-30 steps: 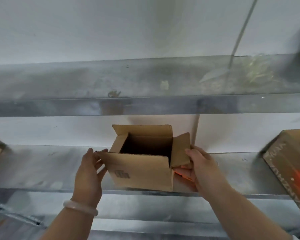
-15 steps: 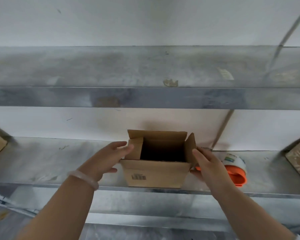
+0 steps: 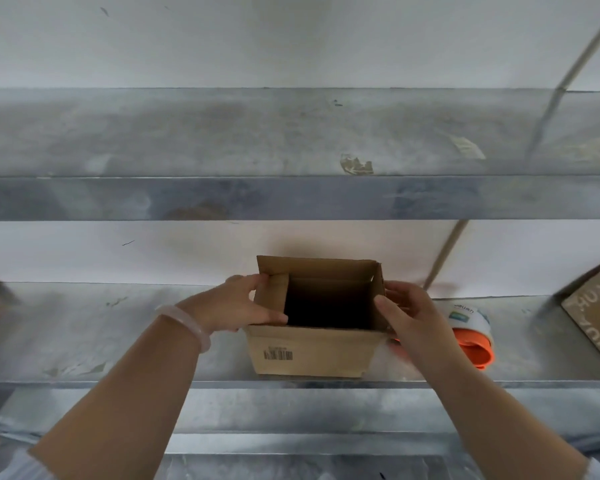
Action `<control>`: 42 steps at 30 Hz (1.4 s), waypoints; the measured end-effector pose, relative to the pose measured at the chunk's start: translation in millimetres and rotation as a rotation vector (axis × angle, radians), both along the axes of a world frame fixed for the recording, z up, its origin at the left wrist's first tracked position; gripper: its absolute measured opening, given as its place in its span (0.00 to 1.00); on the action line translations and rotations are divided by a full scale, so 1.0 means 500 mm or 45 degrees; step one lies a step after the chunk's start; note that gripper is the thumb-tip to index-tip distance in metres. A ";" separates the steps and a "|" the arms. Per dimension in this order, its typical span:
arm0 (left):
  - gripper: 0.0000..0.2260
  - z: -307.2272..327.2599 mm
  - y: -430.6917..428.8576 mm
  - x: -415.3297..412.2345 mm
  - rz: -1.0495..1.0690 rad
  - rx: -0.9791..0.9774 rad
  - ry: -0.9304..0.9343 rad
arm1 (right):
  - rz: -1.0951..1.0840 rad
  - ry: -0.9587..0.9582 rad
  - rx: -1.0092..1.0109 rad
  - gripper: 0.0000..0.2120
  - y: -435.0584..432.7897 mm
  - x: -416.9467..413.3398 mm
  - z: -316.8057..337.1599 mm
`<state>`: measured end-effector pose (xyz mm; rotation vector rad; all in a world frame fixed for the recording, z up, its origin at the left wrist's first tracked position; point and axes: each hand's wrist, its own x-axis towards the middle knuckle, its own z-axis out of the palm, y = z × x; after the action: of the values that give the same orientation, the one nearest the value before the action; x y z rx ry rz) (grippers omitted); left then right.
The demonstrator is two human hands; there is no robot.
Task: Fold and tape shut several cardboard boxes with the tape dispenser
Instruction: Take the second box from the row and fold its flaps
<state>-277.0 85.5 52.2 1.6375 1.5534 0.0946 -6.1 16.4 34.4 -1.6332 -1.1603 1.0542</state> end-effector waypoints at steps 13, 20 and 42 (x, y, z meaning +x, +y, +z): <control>0.47 -0.047 -0.020 -0.033 -0.185 0.034 -0.216 | 0.548 -0.586 0.127 0.28 -0.008 0.015 -0.031; 0.20 -0.115 -0.049 -0.062 0.149 0.096 -0.828 | 0.845 -0.982 0.054 0.28 -0.001 0.053 -0.033; 0.37 -0.121 -0.033 0.010 0.145 0.453 -0.657 | 0.352 -0.398 0.109 0.62 0.048 0.051 -0.079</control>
<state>-272.1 69.0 -8.5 1.6161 1.2684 0.8296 19.3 40.3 -5.3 -1.6402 -1.6528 0.9215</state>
